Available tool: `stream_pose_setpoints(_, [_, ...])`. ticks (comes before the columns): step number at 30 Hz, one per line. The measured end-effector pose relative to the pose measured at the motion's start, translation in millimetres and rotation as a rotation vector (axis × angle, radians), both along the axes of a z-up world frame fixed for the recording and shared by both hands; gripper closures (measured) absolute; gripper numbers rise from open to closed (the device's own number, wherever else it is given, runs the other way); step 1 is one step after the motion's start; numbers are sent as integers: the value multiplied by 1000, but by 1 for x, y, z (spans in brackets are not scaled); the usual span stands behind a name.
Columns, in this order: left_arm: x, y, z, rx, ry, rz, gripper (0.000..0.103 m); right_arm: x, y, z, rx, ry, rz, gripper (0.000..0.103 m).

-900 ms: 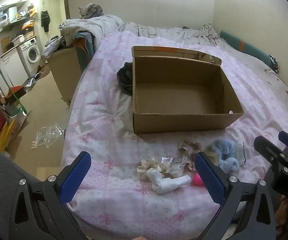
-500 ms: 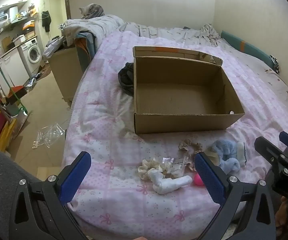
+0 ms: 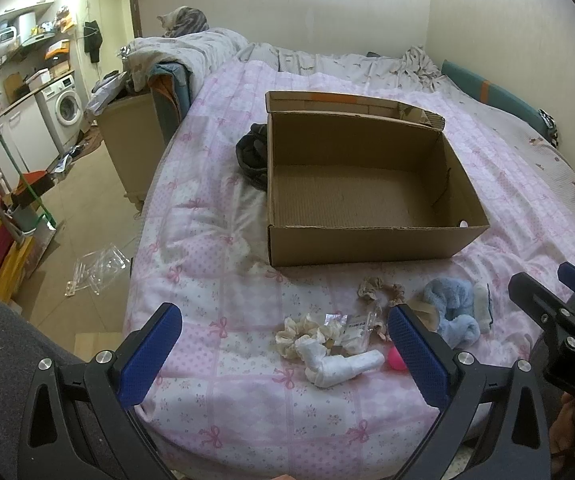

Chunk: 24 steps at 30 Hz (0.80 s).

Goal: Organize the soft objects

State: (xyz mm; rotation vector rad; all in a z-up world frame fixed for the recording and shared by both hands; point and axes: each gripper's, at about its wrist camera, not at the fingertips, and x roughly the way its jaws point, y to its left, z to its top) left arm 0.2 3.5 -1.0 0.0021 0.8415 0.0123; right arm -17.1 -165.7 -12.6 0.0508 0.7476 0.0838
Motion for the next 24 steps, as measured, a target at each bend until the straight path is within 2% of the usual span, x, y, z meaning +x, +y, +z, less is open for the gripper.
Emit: stream_pose_setpoints(24, [-1,0,0,4,1,1,0,1,2,0,-6,2,4,0])
